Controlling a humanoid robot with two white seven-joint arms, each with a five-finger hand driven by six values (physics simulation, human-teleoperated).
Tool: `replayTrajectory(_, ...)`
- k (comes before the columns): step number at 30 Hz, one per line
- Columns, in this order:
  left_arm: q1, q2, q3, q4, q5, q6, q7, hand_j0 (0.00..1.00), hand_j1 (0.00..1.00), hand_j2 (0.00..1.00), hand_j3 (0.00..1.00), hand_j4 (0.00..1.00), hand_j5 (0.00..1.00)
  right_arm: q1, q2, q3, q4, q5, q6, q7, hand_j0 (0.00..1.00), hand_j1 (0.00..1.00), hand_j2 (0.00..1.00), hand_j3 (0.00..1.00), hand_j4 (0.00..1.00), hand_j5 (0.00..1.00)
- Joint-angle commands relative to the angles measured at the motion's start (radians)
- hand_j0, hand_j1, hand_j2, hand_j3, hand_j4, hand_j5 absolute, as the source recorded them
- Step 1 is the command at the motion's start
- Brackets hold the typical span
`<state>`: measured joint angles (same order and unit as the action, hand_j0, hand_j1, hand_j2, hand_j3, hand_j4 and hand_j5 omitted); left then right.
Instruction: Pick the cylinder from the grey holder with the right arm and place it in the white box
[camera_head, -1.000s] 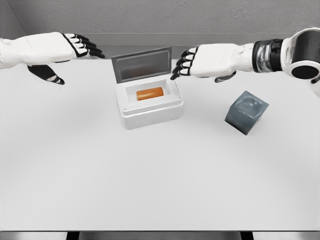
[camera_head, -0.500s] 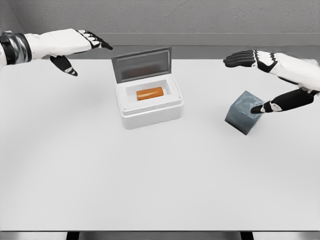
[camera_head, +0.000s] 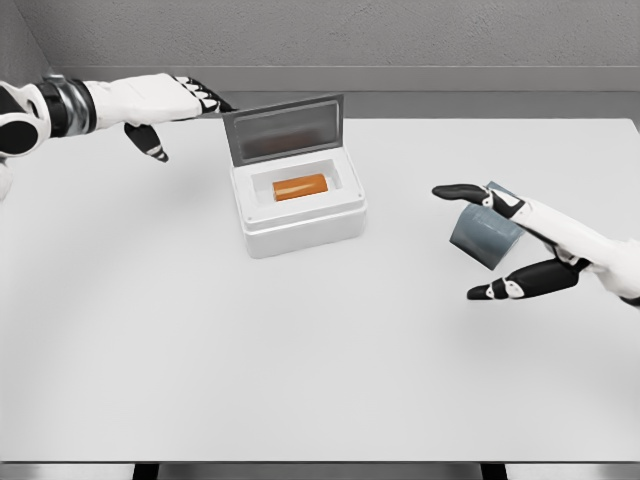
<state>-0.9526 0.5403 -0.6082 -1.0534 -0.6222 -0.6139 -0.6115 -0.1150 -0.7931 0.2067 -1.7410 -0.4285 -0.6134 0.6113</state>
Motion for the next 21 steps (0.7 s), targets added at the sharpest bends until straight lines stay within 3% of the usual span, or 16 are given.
replayTrajectory(1,0.002,0.007,0.005,-0.005,-0.007,0.003,0.001,1.00,1.00,1.00,1.00,1.00,1.00,0.000,0.005,-0.012,0.000,-0.009,0.003,0.000,1.00,1.00,1.00,1.00,1.00,1.00)
replayTrajectory(2,0.003,0.015,0.005,-0.010,-0.002,0.003,0.001,1.00,1.00,1.00,1.00,1.00,1.00,0.000,0.005,-0.012,0.000,-0.009,0.003,0.000,1.00,1.00,1.00,1.00,1.00,1.00)
replayTrajectory(5,0.020,0.018,0.001,-0.123,0.001,0.003,0.001,1.00,1.00,1.00,1.00,1.00,1.00,0.000,0.005,-0.012,0.000,-0.009,0.003,0.000,1.00,1.00,1.00,1.00,1.00,1.00)
replayTrajectory(8,0.044,0.023,-0.002,-0.168,-0.001,0.003,0.001,1.00,1.00,1.00,1.00,1.00,1.00,0.000,0.006,-0.012,0.001,-0.009,0.003,0.000,1.00,1.00,1.00,1.00,1.00,1.00)
replayTrajectory(12,0.066,0.087,0.001,-0.243,0.006,0.003,0.001,1.00,1.00,1.00,1.00,1.00,1.00,0.000,0.008,-0.012,0.001,-0.009,0.003,0.000,1.00,1.00,1.00,1.00,1.00,1.00)
replayTrajectory(16,0.064,0.118,0.033,-0.114,0.010,0.003,0.001,1.00,1.00,1.00,1.00,1.00,1.00,0.000,0.008,-0.012,0.000,-0.009,0.003,0.000,1.00,1.00,1.00,1.00,1.00,1.00)
replayTrajectory(19,0.092,0.208,0.030,-0.125,0.162,0.003,0.001,1.00,1.00,1.00,1.00,1.00,1.00,0.000,0.008,-0.012,0.000,-0.009,0.003,0.000,1.00,1.00,1.00,1.00,1.00,1.00)
replayTrajectory(21,0.104,0.227,0.028,-0.126,0.160,0.003,0.001,1.00,1.00,1.00,1.00,1.00,1.00,0.002,0.008,-0.012,0.000,-0.009,0.003,0.000,1.00,1.00,1.00,1.00,1.00,1.00)
